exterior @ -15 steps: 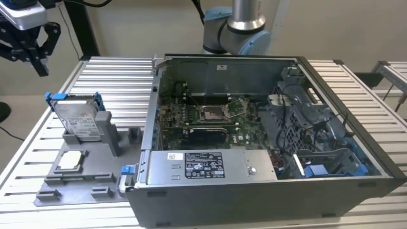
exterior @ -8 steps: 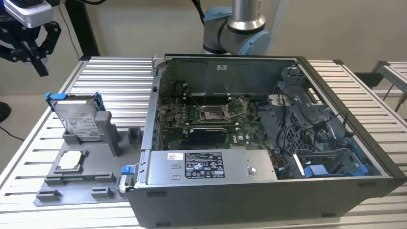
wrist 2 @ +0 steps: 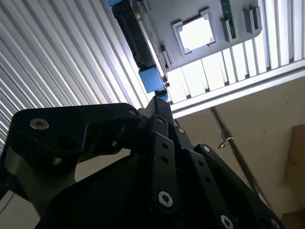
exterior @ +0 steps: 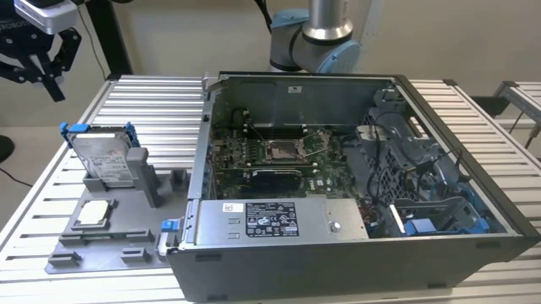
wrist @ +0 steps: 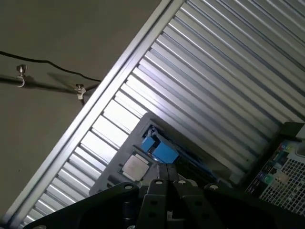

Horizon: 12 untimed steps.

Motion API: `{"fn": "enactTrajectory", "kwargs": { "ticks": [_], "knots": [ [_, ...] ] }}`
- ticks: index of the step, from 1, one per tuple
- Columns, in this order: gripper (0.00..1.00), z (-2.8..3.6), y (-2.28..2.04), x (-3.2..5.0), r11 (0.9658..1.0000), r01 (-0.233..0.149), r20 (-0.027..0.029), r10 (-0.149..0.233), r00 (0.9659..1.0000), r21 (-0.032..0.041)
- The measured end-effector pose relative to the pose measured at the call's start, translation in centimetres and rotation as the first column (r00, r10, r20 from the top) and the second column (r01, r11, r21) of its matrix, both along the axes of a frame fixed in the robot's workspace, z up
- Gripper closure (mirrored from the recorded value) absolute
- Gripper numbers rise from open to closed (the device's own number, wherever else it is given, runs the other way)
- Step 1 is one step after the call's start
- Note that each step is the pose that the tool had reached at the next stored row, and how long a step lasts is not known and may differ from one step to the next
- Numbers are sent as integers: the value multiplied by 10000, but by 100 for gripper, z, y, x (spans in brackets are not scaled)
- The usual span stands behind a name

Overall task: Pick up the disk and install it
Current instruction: 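Pick up the disk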

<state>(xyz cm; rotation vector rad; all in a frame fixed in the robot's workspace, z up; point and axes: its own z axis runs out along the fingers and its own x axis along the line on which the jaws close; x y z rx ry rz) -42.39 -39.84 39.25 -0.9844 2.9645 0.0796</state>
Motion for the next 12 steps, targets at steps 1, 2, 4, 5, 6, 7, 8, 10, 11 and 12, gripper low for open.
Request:
{"fn": "enactTrajectory", "kwargs": {
  "ticks": [1, 2, 4, 5, 6, 7, 8, 10, 11, 12],
  "knots": [
    [100, 0, 0, 0, 9999, -146, 8, 146, 9999, 0],
    [100, 0, 0, 1, 9996, -296, 23, 296, 9996, 0],
    [100, 2, -1, 2, 9982, -604, 64, 604, 9982, -3],
    [100, 1, 0, 2, 9971, -757, 95, 757, 9971, -5],
    [100, 1, 0, 1, 9957, -921, 131, 922, 9957, -8],
    [100, 1, 0, 1, 9942, -1075, 162, 1075, 9941, -11],
    [100, 1, -1, 1, 9924, -1227, 187, 1227, 9923, -14],
    [100, 1, 0, 1, 9883, -1527, 228, 1527, 9880, -19],
    [100, 0, 0, 1, 9857, -1682, 249, 1683, 9854, -22],
    [100, 0, 0, 1, 9831, -1833, 267, 1833, 9827, -25]
  ]
}}
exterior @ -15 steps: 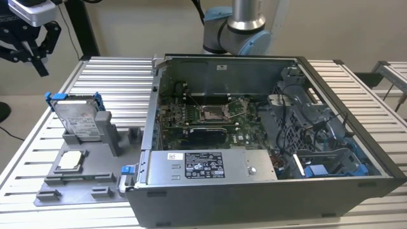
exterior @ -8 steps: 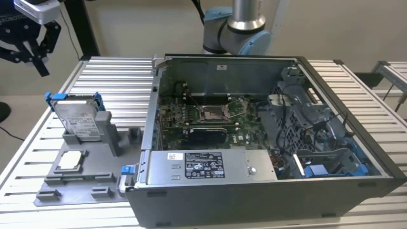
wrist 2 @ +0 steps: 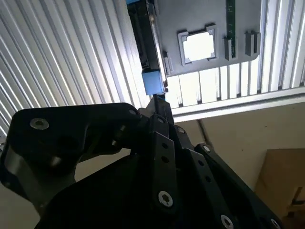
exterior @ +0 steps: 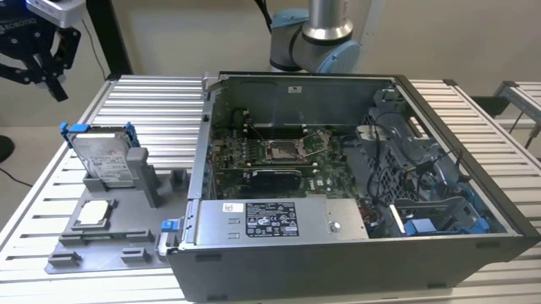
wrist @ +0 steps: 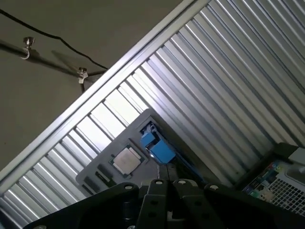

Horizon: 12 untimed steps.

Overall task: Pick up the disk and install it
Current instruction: 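Pick up the disk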

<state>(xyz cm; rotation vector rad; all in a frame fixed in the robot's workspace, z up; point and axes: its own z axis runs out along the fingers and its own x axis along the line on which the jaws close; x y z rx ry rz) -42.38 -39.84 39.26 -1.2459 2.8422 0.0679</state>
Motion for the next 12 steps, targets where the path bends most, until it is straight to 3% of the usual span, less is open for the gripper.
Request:
{"fn": "enactTrajectory", "kwargs": {
  "ticks": [3, 6, 9, 12],
  "knots": [
    [100, -1, 0, 0, 9987, -518, 43, 518, 9986, -1],
    [100, 0, 1, -1, 9944, -1059, 64, 1059, 9944, -3],
    [100, 0, 0, -1, 9869, -1611, 83, 1611, 9869, -6],
    [100, 0, 0, -1, 9768, -2141, 102, 2141, 9768, -9]
  ]
}}
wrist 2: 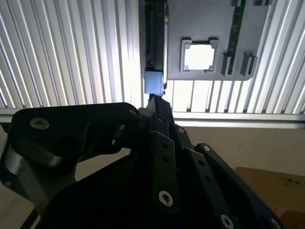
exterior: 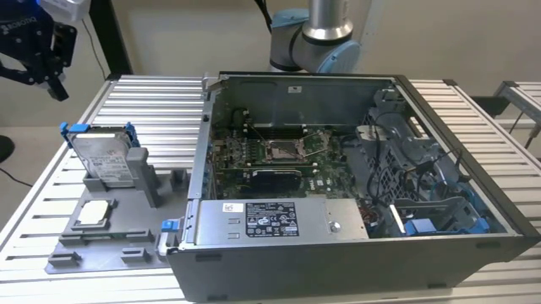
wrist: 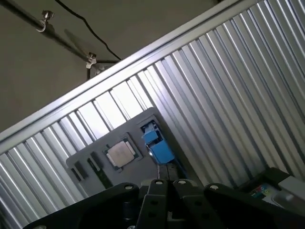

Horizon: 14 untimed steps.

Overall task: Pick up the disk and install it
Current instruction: 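Pick up the disk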

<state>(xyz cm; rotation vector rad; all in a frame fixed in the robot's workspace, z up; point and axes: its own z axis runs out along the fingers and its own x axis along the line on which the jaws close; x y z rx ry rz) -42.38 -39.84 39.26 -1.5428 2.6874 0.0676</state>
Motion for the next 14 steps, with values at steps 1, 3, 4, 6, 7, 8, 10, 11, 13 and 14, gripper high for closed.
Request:
{"fn": "enactTrajectory", "kwargs": {
  "ticks": [1, 3, 4, 6, 7, 8, 10, 11, 13, 14],
  "knots": [
    [100, 0, 0, 0, 9998, -181, 6, 181, 9998, 0],
    [100, 0, 0, 0, 9985, -546, 18, 546, 9985, 0],
    [100, 0, 0, 0, 9974, -725, 24, 725, 9974, -1],
    [100, 0, 0, 0, 9941, -1089, 35, 1089, 9940, -2],
    [100, 0, 0, 0, 9919, -1267, 41, 1267, 9919, -2],
    [100, 0, 0, 0, 9895, -1446, 45, 1446, 9895, -3],
    [100, 0, 0, 0, 9836, -1805, 54, 1805, 9836, -5],
    [100, 0, 0, 0, 9802, -1982, 58, 1982, 9801, -5],
    [100, 0, 0, 0, 9723, -2339, 65, 2339, 9722, -6],
    [100, 0, 0, 0, 9676, -2523, 66, 2523, 9676, -7]
  ]
}}
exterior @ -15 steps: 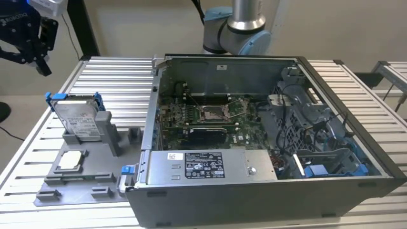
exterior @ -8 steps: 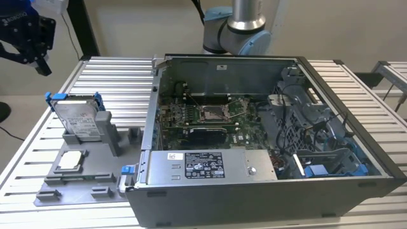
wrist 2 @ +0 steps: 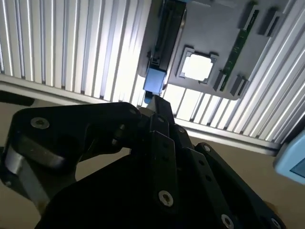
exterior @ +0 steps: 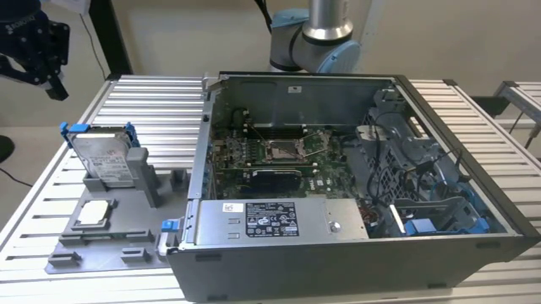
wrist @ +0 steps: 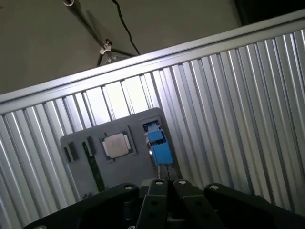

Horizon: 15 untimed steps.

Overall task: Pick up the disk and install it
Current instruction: 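Pick up the disk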

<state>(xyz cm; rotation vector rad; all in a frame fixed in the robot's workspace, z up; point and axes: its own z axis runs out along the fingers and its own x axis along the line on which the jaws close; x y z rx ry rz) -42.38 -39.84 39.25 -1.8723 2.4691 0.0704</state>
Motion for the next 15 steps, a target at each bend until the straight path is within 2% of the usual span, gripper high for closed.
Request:
{"fn": "enactTrajectory", "kwargs": {
  "ticks": [4, 8, 11, 15],
  "knots": [
    [100, 0, 0, 0, 9974, -720, 4, 720, 9974, 0],
    [100, 0, 0, 0, 9894, -1451, 7, 1451, 9894, -1],
    [100, -1, 0, 0, 9802, -1982, 10, 1982, 9802, -2],
    [100, -1, 0, 0, 9631, -2692, 15, 2692, 9631, -2]
  ]
}}
